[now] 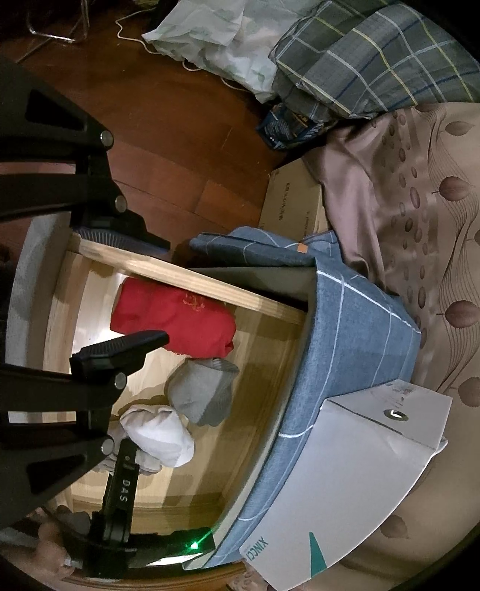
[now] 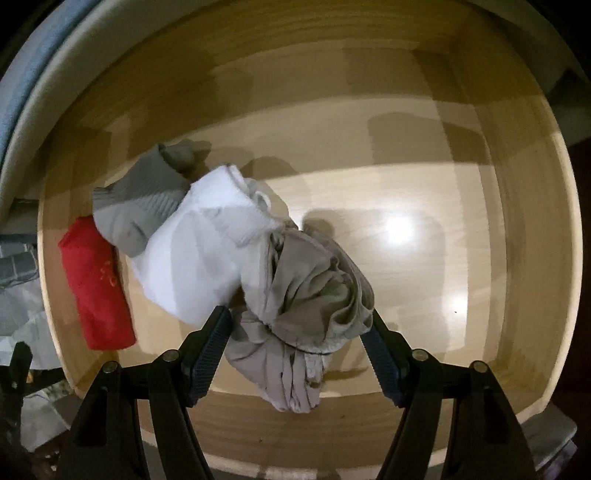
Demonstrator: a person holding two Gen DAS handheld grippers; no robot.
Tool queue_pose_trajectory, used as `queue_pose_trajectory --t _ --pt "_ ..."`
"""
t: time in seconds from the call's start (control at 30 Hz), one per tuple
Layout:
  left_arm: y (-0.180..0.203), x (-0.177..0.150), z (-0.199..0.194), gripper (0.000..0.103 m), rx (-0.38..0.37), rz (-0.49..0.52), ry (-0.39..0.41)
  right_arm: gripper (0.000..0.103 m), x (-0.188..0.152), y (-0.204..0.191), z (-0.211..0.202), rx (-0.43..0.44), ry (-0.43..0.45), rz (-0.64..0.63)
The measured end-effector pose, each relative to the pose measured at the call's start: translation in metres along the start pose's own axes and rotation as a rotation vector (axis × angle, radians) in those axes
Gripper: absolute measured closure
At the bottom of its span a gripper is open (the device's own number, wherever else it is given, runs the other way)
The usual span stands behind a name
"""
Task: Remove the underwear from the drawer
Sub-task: 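Grasp the rolled taupe patterned underwear with the right tool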
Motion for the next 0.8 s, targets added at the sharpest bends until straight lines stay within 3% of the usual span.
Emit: queue_pose_trajectory --t 0.33,0.8 --pt "-0.001 -0.002 0.0 0.06 0.003 0.004 -0.003 0.046 0.004 0.004 0.016 -0.041 -0.079 -0.042" --pt "0.0 -0.005 0.001 0.06 0.015 0.02 -0.017 0.05 -0.008 0.04 0.01 -0.25 -0.105 -0.285"
Point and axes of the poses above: each gripper's, at about its wrist camera, not at the fingertips, and z roughly the way its jaws point, y to its right, x to its top, the point moved 6 cm from there along z, roughly the way its jaws point, and after that the axes turned 5 degrees about -z, right-handed, at the moved point
